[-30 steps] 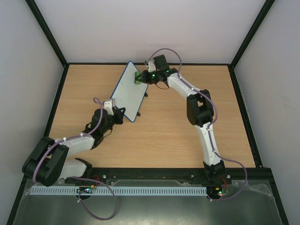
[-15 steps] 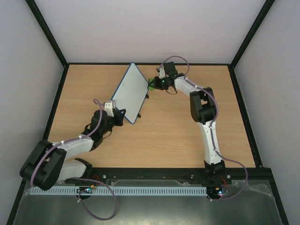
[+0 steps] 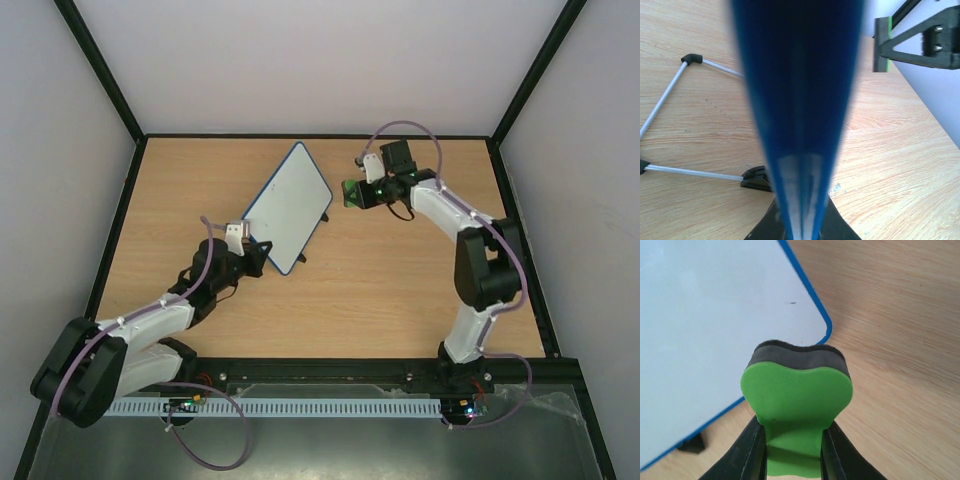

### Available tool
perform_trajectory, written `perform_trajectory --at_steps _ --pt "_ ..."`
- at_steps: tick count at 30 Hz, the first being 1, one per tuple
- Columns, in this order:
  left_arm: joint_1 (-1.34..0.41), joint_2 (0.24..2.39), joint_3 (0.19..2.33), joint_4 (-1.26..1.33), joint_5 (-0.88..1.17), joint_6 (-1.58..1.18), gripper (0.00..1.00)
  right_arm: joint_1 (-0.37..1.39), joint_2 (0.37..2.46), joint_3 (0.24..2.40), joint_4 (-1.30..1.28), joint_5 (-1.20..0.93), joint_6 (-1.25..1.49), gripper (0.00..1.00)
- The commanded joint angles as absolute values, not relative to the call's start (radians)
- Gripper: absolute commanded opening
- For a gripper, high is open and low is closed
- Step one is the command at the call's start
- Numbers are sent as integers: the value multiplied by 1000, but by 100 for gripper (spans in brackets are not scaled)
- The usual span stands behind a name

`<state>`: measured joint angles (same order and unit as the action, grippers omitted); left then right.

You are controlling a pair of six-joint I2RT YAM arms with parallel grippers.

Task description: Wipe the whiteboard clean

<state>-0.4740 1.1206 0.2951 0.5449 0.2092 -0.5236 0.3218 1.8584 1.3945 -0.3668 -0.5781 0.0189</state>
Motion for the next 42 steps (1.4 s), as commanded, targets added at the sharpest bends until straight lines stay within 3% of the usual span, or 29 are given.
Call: perform_trajectory --at_steps 1,11,26,33,39,42 --pt "-496 1100 255 455 255 -536 3 322 1735 1339 -531 -480 -201 2" --pt "-503 1032 203 403 212 -555 3 318 1577 1245 -851 -221 -466 2" --pt "-503 966 146 359 165 -574 4 311 1483 984 -897 -58 -505 2" --pt "-503 961 146 348 154 -582 10 299 1509 949 -882 -49 -499 2" --pt "-503 954 147 338 143 -589 27 263 1577 942 -880 -115 -502 6" --pt "-503 945 148 329 140 -595 33 243 1616 942 -874 -154 -496 15"
